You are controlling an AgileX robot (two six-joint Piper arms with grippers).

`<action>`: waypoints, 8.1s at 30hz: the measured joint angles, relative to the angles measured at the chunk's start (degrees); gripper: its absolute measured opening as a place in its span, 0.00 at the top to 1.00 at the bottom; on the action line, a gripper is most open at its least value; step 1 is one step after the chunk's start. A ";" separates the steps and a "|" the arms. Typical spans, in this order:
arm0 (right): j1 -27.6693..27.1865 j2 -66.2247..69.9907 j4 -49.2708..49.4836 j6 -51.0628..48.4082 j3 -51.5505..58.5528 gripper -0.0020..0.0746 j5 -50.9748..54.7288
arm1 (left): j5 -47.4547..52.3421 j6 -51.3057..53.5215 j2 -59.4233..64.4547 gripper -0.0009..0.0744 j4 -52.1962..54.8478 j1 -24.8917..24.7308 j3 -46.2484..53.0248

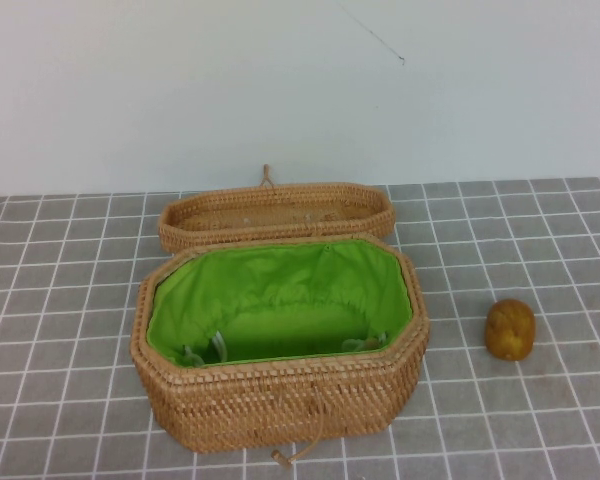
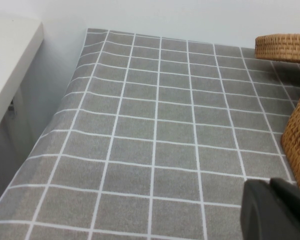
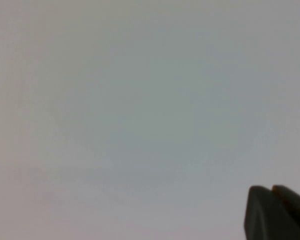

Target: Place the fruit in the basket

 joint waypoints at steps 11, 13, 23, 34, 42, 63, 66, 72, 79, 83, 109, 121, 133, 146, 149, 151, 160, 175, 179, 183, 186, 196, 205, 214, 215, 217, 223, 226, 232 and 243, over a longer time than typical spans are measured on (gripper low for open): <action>0.00 19.47 6.95 11.18 -9.38 0.98 25.84 | 0.00 0.12 0.00 0.99 0.00 0.00 0.00; 0.00 21.04 6.95 7.53 -9.38 0.98 26.38 | 0.00 0.12 0.00 0.99 0.00 0.00 0.00; 0.00 27.24 23.00 3.89 -9.57 0.98 31.49 | 0.00 0.12 0.00 0.99 0.00 0.00 0.00; 0.11 48.43 26.22 -1.32 -27.25 0.97 51.66 | 0.00 0.12 0.00 0.99 0.00 0.00 0.00; 7.93 60.87 21.61 2.98 -33.97 0.94 52.91 | 0.00 0.12 0.00 0.99 0.00 0.00 0.00; 28.16 86.53 6.16 25.62 -46.47 0.22 46.74 | 0.00 0.12 0.00 0.99 0.00 0.00 0.00; 28.16 88.78 6.16 26.56 -46.47 0.13 44.84 | 0.00 0.12 0.00 0.99 0.00 0.00 0.00; 28.16 93.09 5.45 26.95 -46.47 0.14 41.89 | 0.00 0.12 0.00 0.99 0.00 0.00 0.00; 28.16 97.02 3.90 27.66 -46.47 0.14 41.49 | 0.00 0.11 0.00 0.99 0.00 0.00 0.00; 28.16 98.87 3.93 27.66 -46.47 0.14 40.72 | 0.00 0.11 0.00 0.99 0.00 0.00 0.00; 28.16 101.44 2.76 14.27 -56.13 0.47 53.86 | 0.00 0.11 0.00 0.99 0.00 0.00 0.00; 28.31 101.44 18.04 5.04 -82.04 0.48 68.81 | 0.00 0.11 0.00 0.99 0.00 0.00 0.00; 42.07 103.40 31.65 -5.69 -84.53 0.48 68.75 | 0.00 0.00 0.00 0.99 0.00 0.00 0.00; 50.94 114.92 22.09 -6.34 -84.53 0.48 68.75 | 0.00 0.12 0.00 0.99 0.00 0.00 0.00; 50.94 116.19 20.67 -3.86 -84.53 0.48 68.75 | 0.00 0.12 0.00 0.99 0.00 0.00 0.00; 50.83 116.47 20.10 -3.87 -84.53 0.46 68.41 | 0.00 0.12 0.00 0.99 0.00 0.00 0.00; 50.83 116.47 19.78 -1.08 -86.53 0.11 68.78 | 0.00 0.12 0.00 0.99 0.00 0.00 0.00; 50.83 116.02 19.64 2.98 -99.87 0.68 68.78 | 0.00 0.10 0.00 0.99 0.00 0.00 0.00; 50.83 114.77 17.10 0.33 -102.74 0.97 68.78 | 0.00 0.10 0.00 0.99 0.00 0.00 0.00; 50.83 112.61 12.02 -2.33 -102.87 0.97 68.78 | 0.00 0.10 0.00 0.99 0.00 0.00 0.00; 50.83 110.43 9.28 -3.82 -102.87 0.97 68.78 | 0.00 0.10 0.00 0.99 0.00 0.00 0.00; 50.83 99.24 1.83 -6.20 -102.76 0.97 68.78 | 0.00 0.10 0.00 0.99 0.00 0.00 0.00; 50.83 87.78 1.83 -6.07 -98.72 0.97 68.78 | 0.00 0.10 0.00 0.99 0.00 0.00 0.00; 50.83 71.21 -2.63 -4.09 -74.19 0.97 65.20 | 0.00 0.00 0.00 0.99 0.00 0.00 0.00; 50.83 68.67 -3.20 -3.02 -70.12 0.97 62.66 | 0.00 0.00 0.00 0.99 0.00 0.00 0.00; 50.83 63.83 -3.71 -1.04 -62.44 0.97 57.42 | 0.00 0.09 0.00 0.99 0.00 0.00 0.00; 50.83 48.16 -4.22 4.05 -37.23 0.98 42.88 | 0.00 0.09 0.00 0.99 0.00 0.00 0.00; 50.83 41.70 -4.49 6.36 -26.98 0.98 36.73 | 0.00 0.09 0.00 0.99 0.00 0.00 0.00; 50.83 34.68 -4.64 5.91 -17.50 0.98 33.72 | 0.00 0.09 0.00 0.99 0.00 0.00 0.00; 50.83 35.30 -4.64 5.91 -14.89 0.98 38.14 | 0.00 0.09 0.00 0.99 0.00 0.00 0.00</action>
